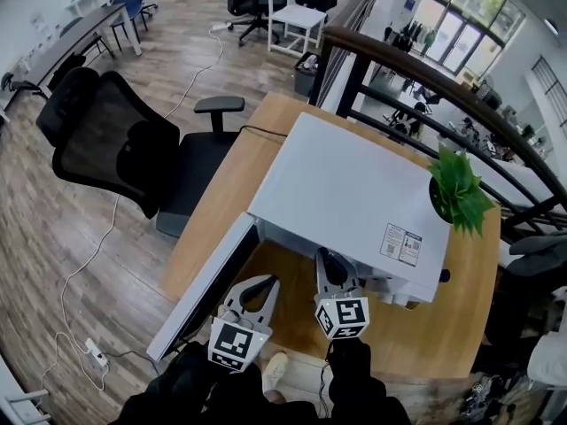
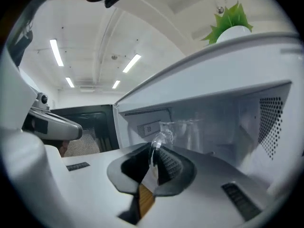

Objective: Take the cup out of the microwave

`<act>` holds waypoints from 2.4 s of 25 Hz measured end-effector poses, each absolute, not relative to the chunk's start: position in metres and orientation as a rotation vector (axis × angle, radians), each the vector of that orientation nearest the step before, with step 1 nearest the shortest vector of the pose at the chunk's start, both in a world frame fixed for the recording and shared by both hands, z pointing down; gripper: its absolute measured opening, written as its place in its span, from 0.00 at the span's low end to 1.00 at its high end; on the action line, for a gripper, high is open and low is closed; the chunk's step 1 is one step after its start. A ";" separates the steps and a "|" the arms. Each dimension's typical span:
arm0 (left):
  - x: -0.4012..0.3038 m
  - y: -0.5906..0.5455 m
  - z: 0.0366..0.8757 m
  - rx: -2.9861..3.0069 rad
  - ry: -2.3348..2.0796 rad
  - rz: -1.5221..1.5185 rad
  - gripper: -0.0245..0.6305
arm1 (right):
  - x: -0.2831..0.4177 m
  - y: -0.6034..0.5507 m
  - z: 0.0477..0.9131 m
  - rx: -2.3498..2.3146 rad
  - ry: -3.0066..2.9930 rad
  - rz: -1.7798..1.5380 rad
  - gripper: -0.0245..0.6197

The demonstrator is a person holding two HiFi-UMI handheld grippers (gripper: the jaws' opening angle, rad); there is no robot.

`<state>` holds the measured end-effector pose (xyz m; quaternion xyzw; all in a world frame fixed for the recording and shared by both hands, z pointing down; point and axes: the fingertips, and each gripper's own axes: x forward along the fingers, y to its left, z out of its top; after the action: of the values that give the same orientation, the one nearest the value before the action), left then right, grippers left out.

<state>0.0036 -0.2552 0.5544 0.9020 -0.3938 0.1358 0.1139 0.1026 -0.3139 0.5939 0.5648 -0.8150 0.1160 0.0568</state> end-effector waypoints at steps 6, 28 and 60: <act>0.005 -0.237 0.542 2.666 -1.150 0.388 0.07 | 0.108 -0.282 0.580 1.742 -2.468 0.352 0.08; 0.020 -0.150 0.502 2.750 -1.129 0.371 0.07 | 0.127 -0.158 0.537 1.823 -2.479 0.339 0.08; 0.049 -0.061 0.410 2.935 -1.168 0.230 0.07 | 0.210 -0.001 0.433 2.051 -2.364 0.116 0.09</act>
<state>0.0486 -0.0606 0.4096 0.9266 -0.3688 0.0727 -0.0128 0.2098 -0.0009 0.4331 0.6549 -0.7548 0.0370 0.0047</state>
